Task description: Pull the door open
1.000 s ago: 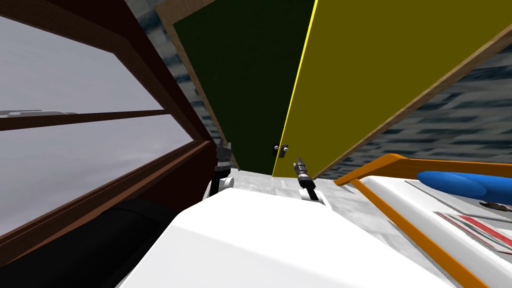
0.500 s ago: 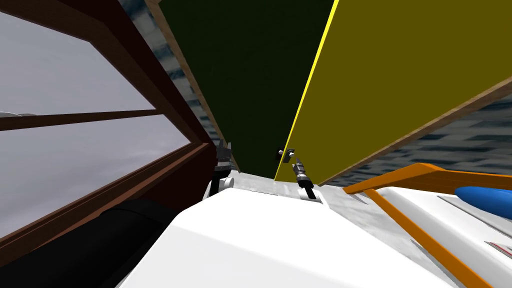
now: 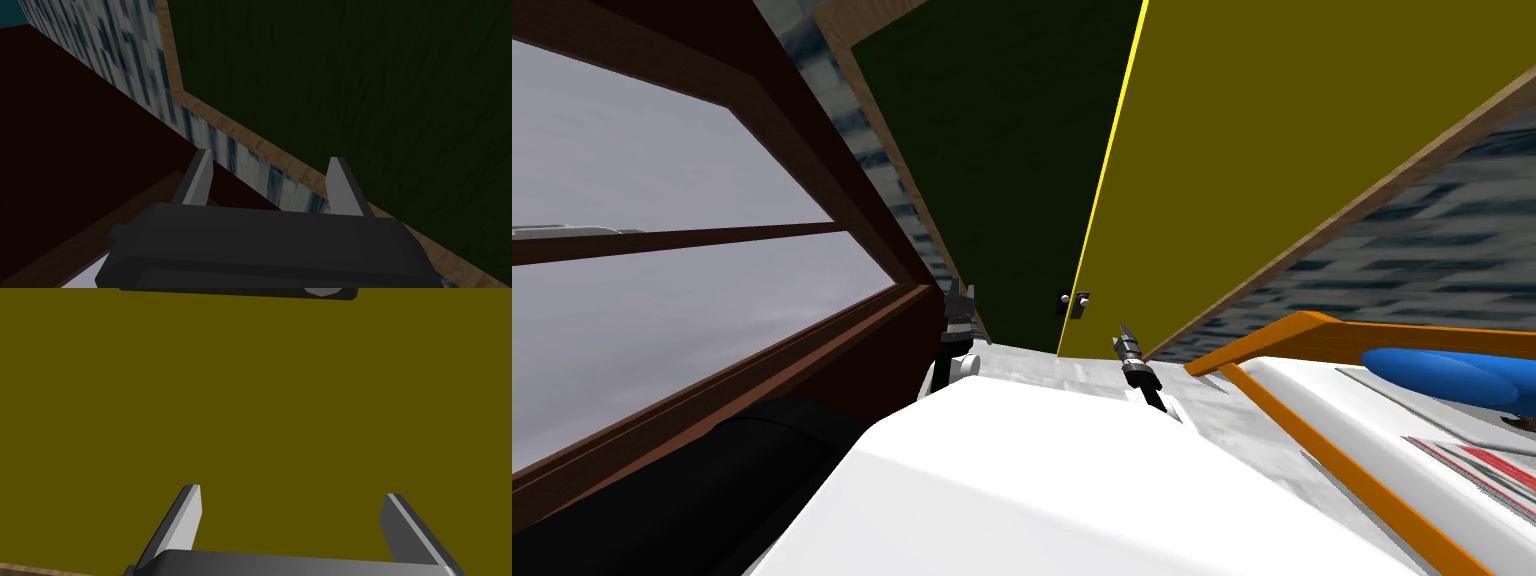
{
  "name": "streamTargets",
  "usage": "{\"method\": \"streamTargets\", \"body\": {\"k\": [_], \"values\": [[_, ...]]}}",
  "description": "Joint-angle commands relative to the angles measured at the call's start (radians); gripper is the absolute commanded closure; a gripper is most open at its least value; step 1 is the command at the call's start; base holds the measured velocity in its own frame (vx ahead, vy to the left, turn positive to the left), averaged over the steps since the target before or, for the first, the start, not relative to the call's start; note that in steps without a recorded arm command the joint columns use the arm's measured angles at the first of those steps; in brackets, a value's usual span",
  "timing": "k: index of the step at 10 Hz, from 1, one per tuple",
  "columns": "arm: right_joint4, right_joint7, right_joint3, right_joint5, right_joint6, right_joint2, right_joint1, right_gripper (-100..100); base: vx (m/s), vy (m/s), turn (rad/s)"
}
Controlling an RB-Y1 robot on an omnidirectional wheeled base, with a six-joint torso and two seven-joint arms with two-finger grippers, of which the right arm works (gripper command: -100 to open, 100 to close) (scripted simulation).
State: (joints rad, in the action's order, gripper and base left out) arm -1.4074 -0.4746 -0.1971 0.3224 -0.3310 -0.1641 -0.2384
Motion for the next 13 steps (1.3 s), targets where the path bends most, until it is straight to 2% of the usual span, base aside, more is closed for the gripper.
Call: {"method": "streamTargets", "body": {"k": [1,2,4,6,9,10,11,13], "values": [[0.009,-0.006,-0.028,-0.012,0.008,-0.021,-0.003,-100,-0.004,0.009,0.028],[0.024,-0.013,-0.044,-0.023,0.004,-0.038,0.004,-100,0.089,0.032,0.144],[0.029,-0.016,-0.044,-0.028,0.0,-0.042,0.013,-100,0.166,0.03,0.081],[0.03,-0.019,-0.034,-0.03,-0.006,-0.04,0.031,-100,0.207,0.024,0.135],[0.024,-0.021,-0.003,-0.028,-0.016,-0.027,0.061,-100,0.185,0.056,0.133],[0.023,-0.02,-0.01,-0.028,-0.014,-0.028,0.052,-100,0.085,0.035,0.026],[0.023,-0.02,-0.01,-0.028,-0.014,-0.028,0.052,100,-0.011,-0.005,-0.024],[0.023,-0.02,-0.01,-0.028,-0.014,-0.028,0.052,100,-0.027,-0.013,0.009]]}}
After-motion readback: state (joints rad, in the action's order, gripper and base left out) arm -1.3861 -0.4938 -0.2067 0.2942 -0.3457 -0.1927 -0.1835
